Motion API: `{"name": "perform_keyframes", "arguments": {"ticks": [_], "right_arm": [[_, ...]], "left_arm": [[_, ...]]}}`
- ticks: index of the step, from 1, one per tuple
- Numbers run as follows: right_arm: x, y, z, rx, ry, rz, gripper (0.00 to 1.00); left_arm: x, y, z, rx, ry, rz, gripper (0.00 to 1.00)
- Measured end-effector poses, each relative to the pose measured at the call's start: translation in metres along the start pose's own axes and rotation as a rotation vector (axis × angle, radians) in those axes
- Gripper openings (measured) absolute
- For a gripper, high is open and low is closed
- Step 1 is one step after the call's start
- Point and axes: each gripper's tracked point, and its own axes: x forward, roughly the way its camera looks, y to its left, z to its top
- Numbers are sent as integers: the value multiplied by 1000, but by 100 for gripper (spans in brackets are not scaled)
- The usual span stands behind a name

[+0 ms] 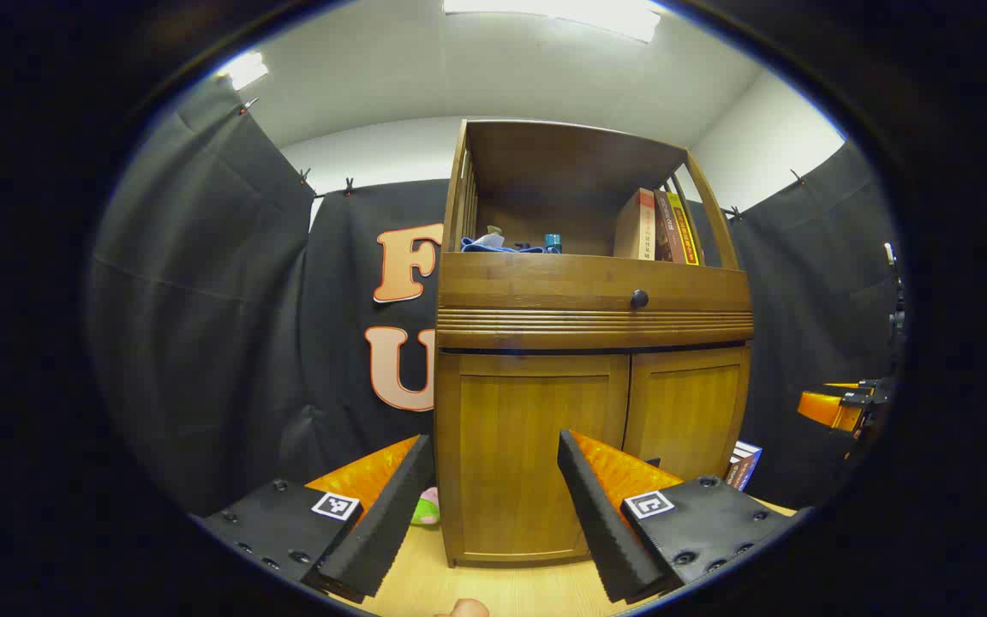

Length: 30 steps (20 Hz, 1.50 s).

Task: Open the right door of the double-door shoe cabinet with the right hand, and open the left door with the left hand.

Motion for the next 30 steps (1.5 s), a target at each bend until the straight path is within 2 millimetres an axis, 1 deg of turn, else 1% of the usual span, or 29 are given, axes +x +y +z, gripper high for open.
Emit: {"name": "perform_keyframes", "arguments": {"ticks": [3,6,11,14,15,16,20,25,27,28,30], "right_arm": [[-2,4,1,-3,-2,6,93],[-3,7,0,-3,1,12,93],[-2,7,-4,-20,12,9,93],[-2,7,-6,-21,11,4,93],[-1,9,-7,-25,10,3,93],[0,10,-9,-32,11,3,93],[8,23,-32,-50,42,27,93],[30,51,-64,-47,52,74,94],[41,64,-81,-63,59,86,94],[46,68,-88,-63,60,86,94],[57,80,-102,-67,65,89,94]], "left_arm": [[-3,5,-2,6,6,10,95],[-4,6,-2,1,3,12,95],[-5,7,0,-7,-5,11,95],[-5,7,-1,-8,-10,5,98],[-5,6,-2,-13,-7,-1,95],[-4,5,-3,-21,-3,-5,95],[-3,7,-7,-25,8,-4,98],[-3,19,-13,-27,17,12,96],[-3,26,-16,-21,19,32,95],[-4,32,-16,-14,14,49,95],[-5,35,-16,0,6,60,95]]}}
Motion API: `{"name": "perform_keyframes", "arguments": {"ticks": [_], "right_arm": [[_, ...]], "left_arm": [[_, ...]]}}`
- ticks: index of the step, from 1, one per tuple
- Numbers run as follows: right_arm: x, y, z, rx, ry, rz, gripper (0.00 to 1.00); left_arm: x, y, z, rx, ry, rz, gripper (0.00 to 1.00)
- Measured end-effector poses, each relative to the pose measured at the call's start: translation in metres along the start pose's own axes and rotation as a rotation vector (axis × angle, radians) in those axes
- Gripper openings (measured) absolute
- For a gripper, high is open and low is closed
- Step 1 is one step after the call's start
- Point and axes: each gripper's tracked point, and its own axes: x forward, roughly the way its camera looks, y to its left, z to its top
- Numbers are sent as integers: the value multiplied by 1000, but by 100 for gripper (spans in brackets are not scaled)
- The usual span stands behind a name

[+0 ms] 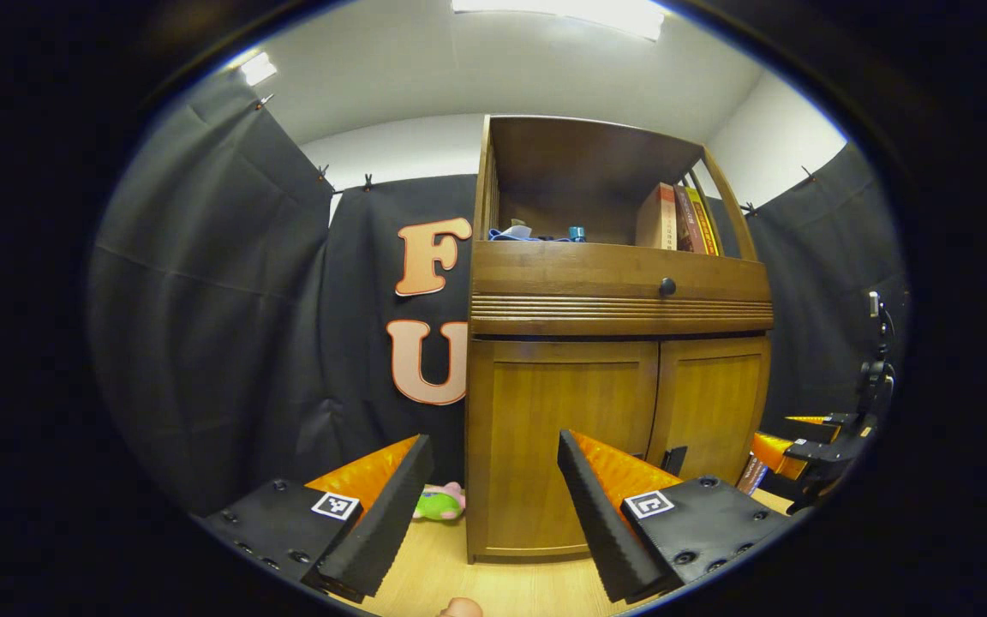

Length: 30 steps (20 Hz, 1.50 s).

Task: Open the right door of the double-door shoe cabinet with the right hand, and open the left door with the left hand.

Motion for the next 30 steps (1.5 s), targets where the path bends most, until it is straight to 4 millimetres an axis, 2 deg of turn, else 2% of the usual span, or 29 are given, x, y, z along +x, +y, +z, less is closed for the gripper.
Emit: {"name": "perform_keyframes", "arguments": {"ticks": [5,7,8,14,15,16,17,18,19,23,24,25,27,28,29,30], "right_arm": [[36,33,-39,-21,47,33,94],[48,41,-55,-25,56,41,94],[53,45,-61,-28,61,44,97],[85,57,-90,3,100,56,89],[89,58,-96,5,110,57,99],[94,59,-101,4,121,60,83],[98,61,-105,3,133,58,81],[102,61,-110,3,141,52,87],[107,61,-112,4,146,45,74],[120,61,-115,30,153,34,62],[121,61,-115,39,155,35,46],[122,61,-116,46,159,35,43],[123,58,-117,46,165,22,56],[123,58,-118,46,165,20,31],[124,57,-117,47,165,19,39],[123,58,-117,46,164,18,38]], "left_arm": [[-1,3,-6,6,16,-8,98],[-1,6,-7,4,17,-5,95],[-1,7,-10,6,19,-2,95],[-5,18,-13,16,19,11,95],[-5,20,-14,17,18,16,95],[-6,23,-15,19,17,22,95],[-6,25,-15,22,15,30,95],[-7,28,-16,26,12,37,95],[-6,31,-16,30,10,42,95],[-1,34,-25,26,24,42,95],[-1,36,-26,23,28,41,96],[-1,37,-27,22,29,44,96],[1,42,-29,26,27,50,95],[2,42,-31,27,30,51,95],[3,43,-33,27,35,51,95],[2,43,-35,25,41,52,95]]}}
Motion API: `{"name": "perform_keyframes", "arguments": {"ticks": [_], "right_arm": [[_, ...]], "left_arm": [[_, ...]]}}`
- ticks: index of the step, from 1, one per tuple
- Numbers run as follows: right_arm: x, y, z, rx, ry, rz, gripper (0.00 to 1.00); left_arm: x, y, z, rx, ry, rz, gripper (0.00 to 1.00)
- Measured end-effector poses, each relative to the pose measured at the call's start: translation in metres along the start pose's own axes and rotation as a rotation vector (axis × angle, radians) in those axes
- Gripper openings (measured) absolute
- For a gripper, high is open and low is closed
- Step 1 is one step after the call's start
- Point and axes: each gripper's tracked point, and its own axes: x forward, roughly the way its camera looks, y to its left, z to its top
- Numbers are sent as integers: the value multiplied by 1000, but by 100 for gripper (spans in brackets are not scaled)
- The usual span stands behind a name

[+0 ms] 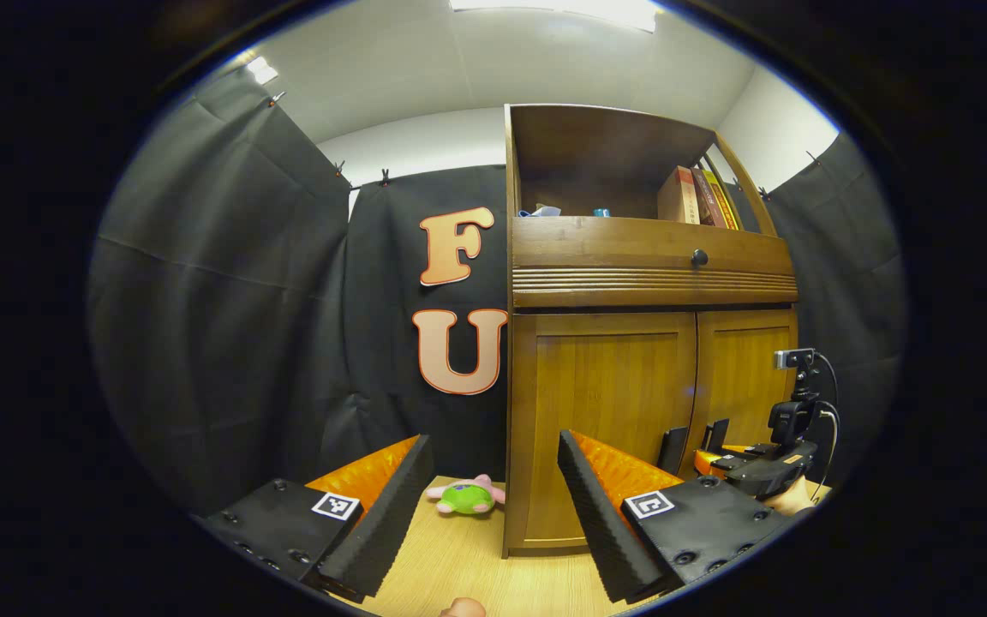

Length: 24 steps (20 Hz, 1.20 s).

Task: Open the right door of the double-door shoe cabinet with the right hand, and open the left door with the left hand.

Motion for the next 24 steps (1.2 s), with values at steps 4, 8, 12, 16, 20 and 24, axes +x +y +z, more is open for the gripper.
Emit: {"name": "perform_keyframes", "arguments": {"ticks": [4,8,12,16,20,24], "right_arm": [[-5,0,-1,-14,-3,10,35],[-18,0,0,-11,-4,38,33],[-39,-3,-2,-5,2,66,22],[-67,-10,-4,-11,3,97,32],[-101,-22,-5,-14,-4,126,31],[-133,-38,-7,-17,-13,131,30]], "left_arm": [[-1,3,-6,-9,14,2,96],[-4,8,-8,-8,15,8,95],[-6,10,-12,-1,25,17,95],[-10,-1,-12,-10,29,-6,96],[-15,-9,-11,-3,27,-16,96],[-20,-19,-6,-5,17,-28,95]]}}
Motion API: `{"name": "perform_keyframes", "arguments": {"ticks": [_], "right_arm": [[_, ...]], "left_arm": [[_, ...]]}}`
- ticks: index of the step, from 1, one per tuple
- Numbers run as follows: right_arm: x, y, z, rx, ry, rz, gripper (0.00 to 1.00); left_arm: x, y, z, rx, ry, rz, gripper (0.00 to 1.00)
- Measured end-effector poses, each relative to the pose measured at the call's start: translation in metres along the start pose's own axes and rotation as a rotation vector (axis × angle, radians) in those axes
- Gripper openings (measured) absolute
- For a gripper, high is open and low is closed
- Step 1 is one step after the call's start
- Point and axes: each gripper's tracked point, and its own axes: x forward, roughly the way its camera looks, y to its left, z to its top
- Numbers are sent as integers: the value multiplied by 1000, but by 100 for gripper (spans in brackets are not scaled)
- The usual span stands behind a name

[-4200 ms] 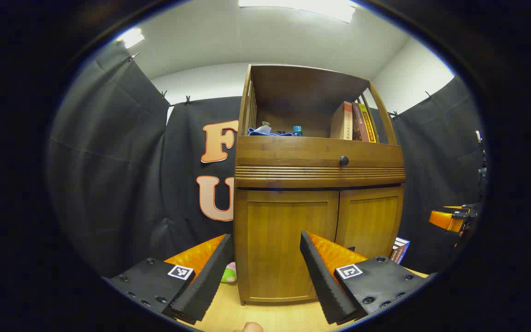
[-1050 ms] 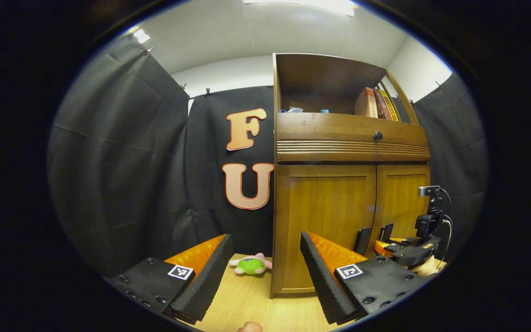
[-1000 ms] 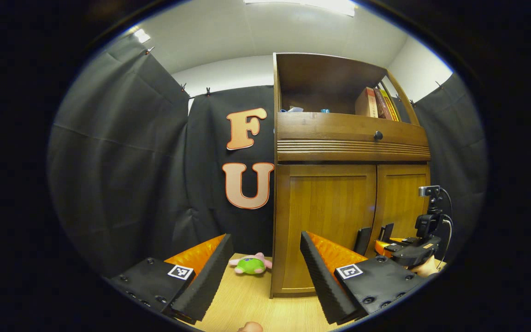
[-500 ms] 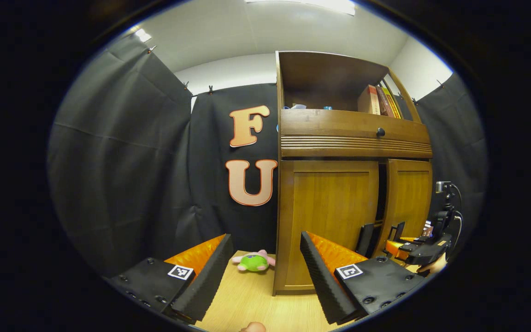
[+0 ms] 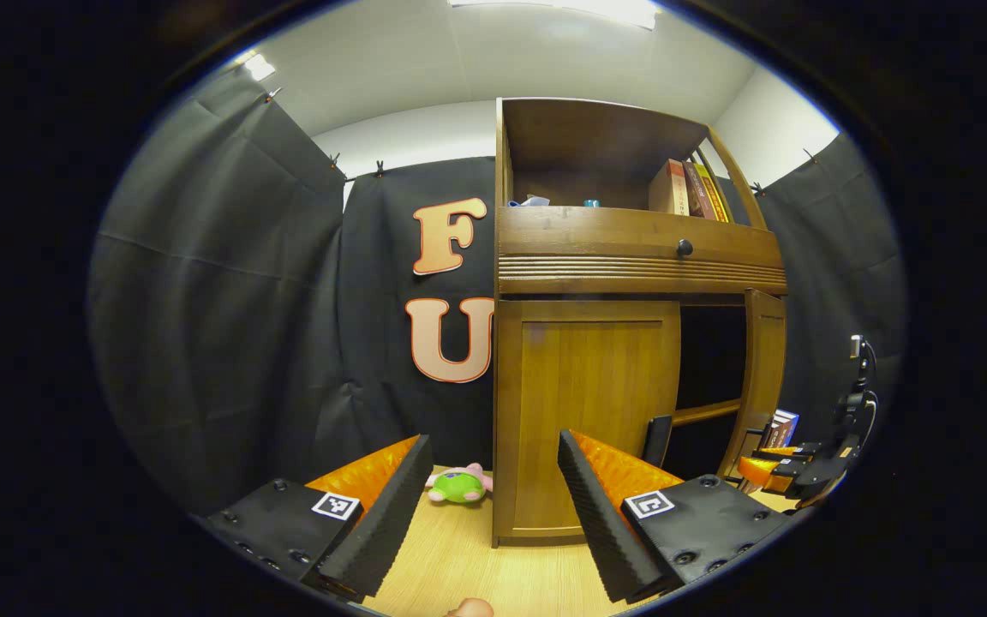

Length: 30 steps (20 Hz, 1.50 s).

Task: Open the right door of the double-door shoe cabinet with the right hand, and open the left door with the left hand.

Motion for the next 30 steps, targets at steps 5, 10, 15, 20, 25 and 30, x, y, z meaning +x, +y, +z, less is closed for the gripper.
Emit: {"name": "perform_keyframes", "arguments": {"ticks": [5,10,15,20,25,30], "right_arm": [[-31,-19,1,-12,-1,-17,21],[-55,-36,0,-29,-7,-58,28],[-73,-52,0,-18,-6,-100,17],[-95,-76,1,-53,-7,-175,7],[-110,-96,3,-68,-6,-215,12],[-120,-116,4,-59,-13,-226,9]], "left_arm": [[-7,-14,1,-9,0,-21,96],[-14,-30,3,2,-5,-41,95],[-21,-45,6,7,-11,-60,95],[-24,-59,4,11,-7,-83,95],[-20,-76,1,10,-3,-101,95],[-12,-84,-10,12,18,-98,95]]}}
